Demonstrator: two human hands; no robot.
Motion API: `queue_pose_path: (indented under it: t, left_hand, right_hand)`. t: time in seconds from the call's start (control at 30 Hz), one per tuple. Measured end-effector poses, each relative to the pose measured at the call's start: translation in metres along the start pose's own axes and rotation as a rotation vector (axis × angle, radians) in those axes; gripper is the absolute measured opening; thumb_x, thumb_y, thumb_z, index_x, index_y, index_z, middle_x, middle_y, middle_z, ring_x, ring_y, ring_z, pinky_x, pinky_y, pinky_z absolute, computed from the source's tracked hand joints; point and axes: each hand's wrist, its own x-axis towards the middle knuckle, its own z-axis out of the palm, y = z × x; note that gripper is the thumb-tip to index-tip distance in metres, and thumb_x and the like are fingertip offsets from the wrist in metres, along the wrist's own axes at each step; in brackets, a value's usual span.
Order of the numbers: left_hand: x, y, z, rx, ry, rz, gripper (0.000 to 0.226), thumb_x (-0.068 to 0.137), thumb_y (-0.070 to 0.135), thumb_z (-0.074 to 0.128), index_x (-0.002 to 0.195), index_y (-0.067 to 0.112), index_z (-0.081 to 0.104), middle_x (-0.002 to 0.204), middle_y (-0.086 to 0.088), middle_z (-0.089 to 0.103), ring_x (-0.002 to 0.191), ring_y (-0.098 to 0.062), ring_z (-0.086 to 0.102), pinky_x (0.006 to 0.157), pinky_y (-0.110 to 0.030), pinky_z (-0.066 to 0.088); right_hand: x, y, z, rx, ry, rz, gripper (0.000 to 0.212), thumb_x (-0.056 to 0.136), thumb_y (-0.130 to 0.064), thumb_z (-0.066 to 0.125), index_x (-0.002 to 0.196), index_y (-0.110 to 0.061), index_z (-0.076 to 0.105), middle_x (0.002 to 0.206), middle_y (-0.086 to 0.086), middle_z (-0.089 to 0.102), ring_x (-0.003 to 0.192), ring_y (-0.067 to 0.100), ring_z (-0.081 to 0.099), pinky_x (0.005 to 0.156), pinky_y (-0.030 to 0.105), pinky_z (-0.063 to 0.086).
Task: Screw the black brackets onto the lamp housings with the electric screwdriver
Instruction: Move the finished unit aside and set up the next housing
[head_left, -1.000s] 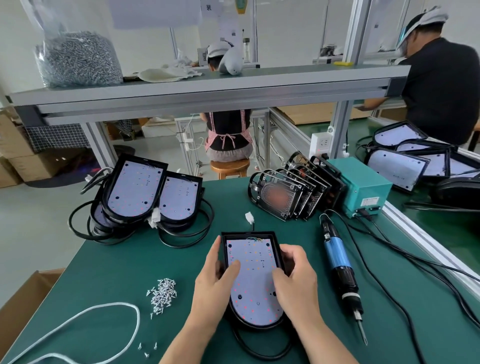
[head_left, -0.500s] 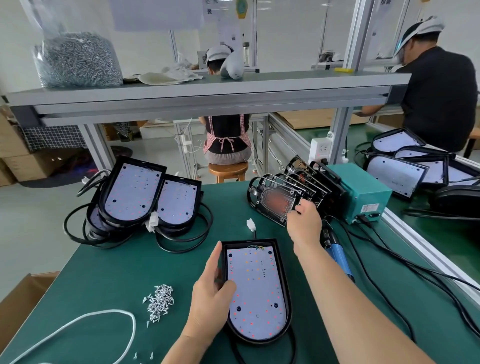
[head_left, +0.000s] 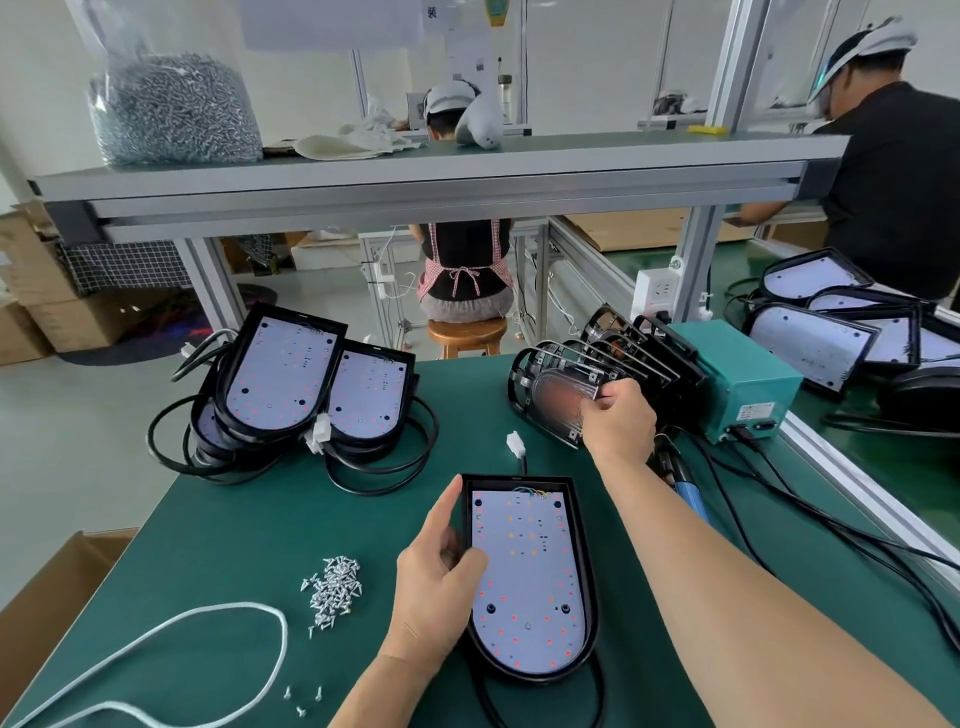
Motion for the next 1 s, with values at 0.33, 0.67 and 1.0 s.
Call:
queue_pose_path:
  t: [0.33,0.67,1.0]
  left_hand:
    - [0.004,-0.009,0.001,0.014,0.062,0.018,0.054,0.090,0.019,0.063,0.131,0.053,0.051,0.055,0.014,0.028,0.054,-0.008,0.029,0.052,-0.012,0.032]
    - [0.007,-0.015,0.002,-0.048,0.045,-0.035,0.039,0.100,0.023,0.053,0.134,0.043,0.058,0.068,0.026,0.062,0.063,0.007,0.052,0.062,-0.003,0.042]
    - [0.008,-0.012,0.003,-0.071,0.064,-0.071,0.038,0.102,0.022,0.050,0.138,0.036,0.057,0.082,0.036,0.067,0.077,0.010,0.057,0.078,-0.007,0.047]
  right_hand:
    - [0.000,-0.015,-0.041,0.229,0.108,-0.134,0.025,0.102,-0.019,0.056,0.123,-0.010,0.068,0.124,0.006,0.064,0.112,0.023,0.060,0.094,0.032,0.046]
    - [-0.016,-0.060,-0.093,0.353,-0.158,-0.494,0.011,0.099,-0.022,0.059,0.098,-0.031,0.065,0.104,0.001,0.064,0.090,0.009,0.060,0.083,0.029,0.052]
    - [-0.046,-0.060,-0.078,0.054,-0.504,-0.598,0.011,0.095,-0.011,0.068,0.096,-0.016,0.077,0.104,0.000,0.070,0.095,0.013,0.063,0.088,0.024,0.046]
